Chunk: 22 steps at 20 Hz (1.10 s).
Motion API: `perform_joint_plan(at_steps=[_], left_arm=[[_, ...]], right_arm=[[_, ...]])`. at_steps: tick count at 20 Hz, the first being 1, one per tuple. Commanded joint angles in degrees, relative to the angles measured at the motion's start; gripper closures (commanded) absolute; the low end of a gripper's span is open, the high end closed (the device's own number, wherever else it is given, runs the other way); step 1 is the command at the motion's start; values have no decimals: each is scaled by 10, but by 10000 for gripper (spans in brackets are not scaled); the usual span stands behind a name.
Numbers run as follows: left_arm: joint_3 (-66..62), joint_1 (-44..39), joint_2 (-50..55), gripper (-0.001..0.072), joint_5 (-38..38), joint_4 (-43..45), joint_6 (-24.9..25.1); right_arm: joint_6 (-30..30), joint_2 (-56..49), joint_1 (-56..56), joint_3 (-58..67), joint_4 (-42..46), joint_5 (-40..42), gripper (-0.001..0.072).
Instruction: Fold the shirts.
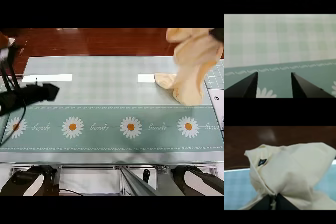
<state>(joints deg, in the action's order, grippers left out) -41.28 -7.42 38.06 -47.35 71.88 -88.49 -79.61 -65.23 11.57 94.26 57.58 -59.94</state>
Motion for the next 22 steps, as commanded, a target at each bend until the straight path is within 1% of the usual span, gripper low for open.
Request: perform_joint_plan(at_steps=[1,4,6,8,10,12,13,14,15,16,18,20,21,22], left_arm=[[113,-26,-97,202,-2,-76,2],[125,-36,-113,202,4,-85,2],[125,-36,-113,202,49,-84,2],[125,-36,-113,202,92,-85,2],[125,-36,-113,202,101,-84,2],[125,-36,-114,202,98,-75,8],[123,-35,-115,202,94,-53,8],[120,-28,-118,202,85,-28,0],[119,-14,-122,202,75,-19,-12],[119,3,-128,202,66,-20,-12],[119,30,-135,202,44,-20,-12],[119,38,-134,202,21,-20,-11],[119,37,-134,202,14,-23,-11],[119,37,-134,202,11,-27,-11]], right_arm=[[3,38,-65,121,-20,-18,688],[3,38,-119,185,-22,-67,688],[3,42,-158,181,-22,-128,688],[2,42,-205,140,-10,-164,688],[0,41,-264,71,-4,-156,688],[-8,41,-326,-19,11,-114,688],[-19,40,-354,-64,16,-84,688],[-42,35,-381,-111,10,-50,688],[-53,27,-407,-149,-2,-19,688],[-57,14,-434,-183,-5,16,688],[-76,-30,-474,-228,-5,65,688],[-97,-100,-500,-239,-10,96,687],[-96,-136,-508,-239,-38,111,687],[-75,-171,-508,-238,-90,122,687]])
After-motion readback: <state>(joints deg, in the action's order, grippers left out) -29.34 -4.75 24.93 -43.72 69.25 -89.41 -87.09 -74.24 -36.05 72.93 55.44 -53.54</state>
